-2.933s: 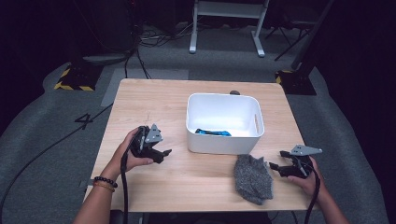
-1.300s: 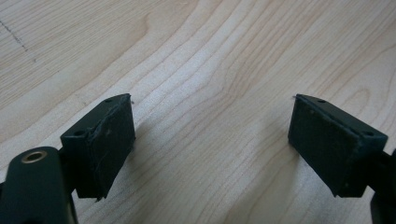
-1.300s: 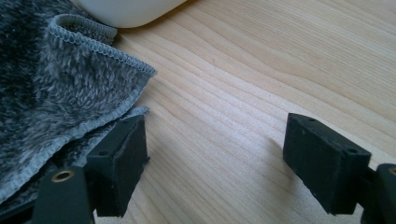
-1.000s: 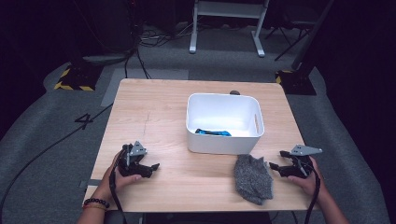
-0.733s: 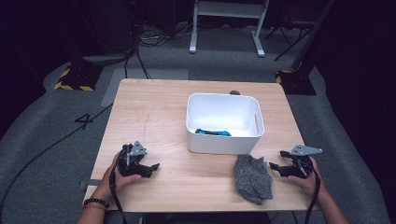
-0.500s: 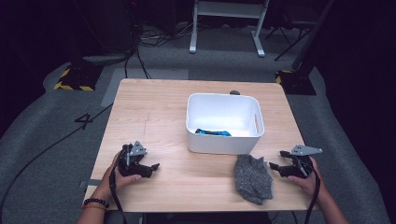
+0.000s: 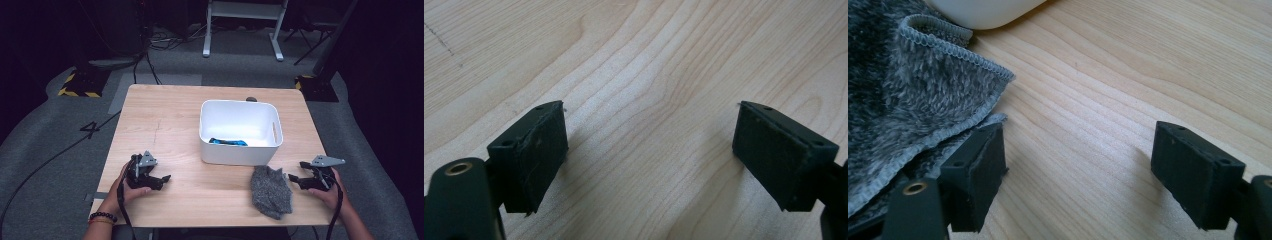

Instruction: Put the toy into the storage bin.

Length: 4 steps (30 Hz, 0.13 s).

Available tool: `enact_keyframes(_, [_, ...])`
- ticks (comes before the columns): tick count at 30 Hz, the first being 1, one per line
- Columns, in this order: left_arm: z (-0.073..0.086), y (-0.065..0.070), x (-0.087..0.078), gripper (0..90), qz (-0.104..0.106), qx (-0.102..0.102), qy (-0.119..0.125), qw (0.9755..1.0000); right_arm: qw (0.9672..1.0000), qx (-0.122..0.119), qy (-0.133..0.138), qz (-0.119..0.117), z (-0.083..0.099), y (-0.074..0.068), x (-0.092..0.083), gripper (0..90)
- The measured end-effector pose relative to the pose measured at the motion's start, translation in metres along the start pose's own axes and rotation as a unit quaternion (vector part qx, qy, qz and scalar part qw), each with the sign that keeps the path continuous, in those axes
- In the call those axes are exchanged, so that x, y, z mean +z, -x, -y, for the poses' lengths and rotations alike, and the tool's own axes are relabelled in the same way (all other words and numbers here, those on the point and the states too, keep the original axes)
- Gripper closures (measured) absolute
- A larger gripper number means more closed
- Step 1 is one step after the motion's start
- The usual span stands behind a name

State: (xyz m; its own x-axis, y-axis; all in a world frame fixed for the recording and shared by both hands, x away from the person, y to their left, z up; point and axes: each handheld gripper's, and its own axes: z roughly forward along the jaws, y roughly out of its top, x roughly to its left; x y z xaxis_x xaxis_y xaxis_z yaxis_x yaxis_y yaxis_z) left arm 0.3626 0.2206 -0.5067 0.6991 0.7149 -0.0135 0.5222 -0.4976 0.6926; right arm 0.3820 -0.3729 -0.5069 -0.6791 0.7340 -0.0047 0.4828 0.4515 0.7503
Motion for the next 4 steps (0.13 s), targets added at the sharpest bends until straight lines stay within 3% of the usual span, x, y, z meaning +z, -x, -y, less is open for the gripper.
enact_keyframes(4, [0.0, 0.0, 0.0002, 14.9, 0.0, -0.001, 0.001, 1.0, 1.0, 0.0, 0.0, 0.0, 0.0, 0.0, 0.0, 21.9])
